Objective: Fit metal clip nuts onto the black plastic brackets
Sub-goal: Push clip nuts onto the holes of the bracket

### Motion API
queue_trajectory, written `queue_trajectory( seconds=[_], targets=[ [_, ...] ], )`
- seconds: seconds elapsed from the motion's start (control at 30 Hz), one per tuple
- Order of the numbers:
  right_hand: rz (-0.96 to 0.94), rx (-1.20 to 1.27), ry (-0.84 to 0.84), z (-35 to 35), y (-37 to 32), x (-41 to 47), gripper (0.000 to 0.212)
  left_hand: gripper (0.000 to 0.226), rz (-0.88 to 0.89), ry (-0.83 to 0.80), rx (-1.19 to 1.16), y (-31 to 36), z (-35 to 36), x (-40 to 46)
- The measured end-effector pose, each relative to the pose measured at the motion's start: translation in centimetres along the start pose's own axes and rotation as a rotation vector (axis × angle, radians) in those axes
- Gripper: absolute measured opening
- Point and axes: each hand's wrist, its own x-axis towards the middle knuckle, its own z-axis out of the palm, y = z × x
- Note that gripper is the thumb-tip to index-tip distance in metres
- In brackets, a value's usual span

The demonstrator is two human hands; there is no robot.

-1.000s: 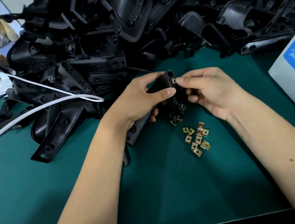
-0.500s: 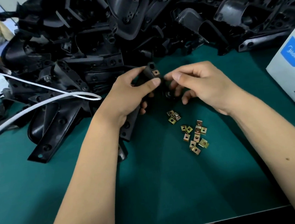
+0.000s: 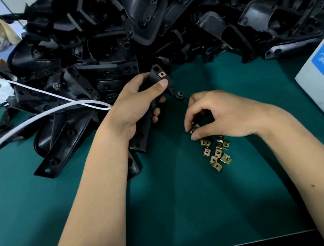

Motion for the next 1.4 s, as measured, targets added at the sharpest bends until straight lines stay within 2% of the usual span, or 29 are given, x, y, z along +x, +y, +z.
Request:
queue_trajectory(
  seconds=[0.07,0.13,0.3,0.4,0.47,0.93,1.03,1.4],
  targets=[
    [-0.002,-0.024,0.022,0.0,0.0,0.2,0.019,0.034,0.002,-0.034,0.016,0.1,-0.1,-0.1],
    [0.007,0.055,0.099,0.0,0.1,0.3,0.018,0.044,0.009,-0.077,0.028,0.2,-0.1,-0.2],
    [0.129,0.642,0.506,0.3,0.6,1.0,0.01,0.052,-0.001,-0.16,0.038,0.2,0.2,-0.4],
    [0.222,1.054,0.533,0.7,0.3,1.2,0.004,0.055,-0.005,-0.176,0.063,0.2,0.4,-0.4],
    [0.256,1.161,0.534,0.8,0.0,1.2,0.002,0.055,-0.005,-0.184,0.076,0.2,0.6,-0.4],
    [0.296,1.265,0.563,1.7,-1.1,1.6,0.004,0.058,0.004,-0.204,0.073,0.4,0.6,-0.6],
    [0.274,1.233,0.577,1.7,-1.2,1.6,0.004,0.062,0.002,-0.206,0.069,0.5,0.6,-0.6],
    [0.235,1.108,0.656,2.1,-0.9,1.6,0.006,0.055,0.038,-0.135,0.124,-0.1,1.5,-0.5]
  ],
)
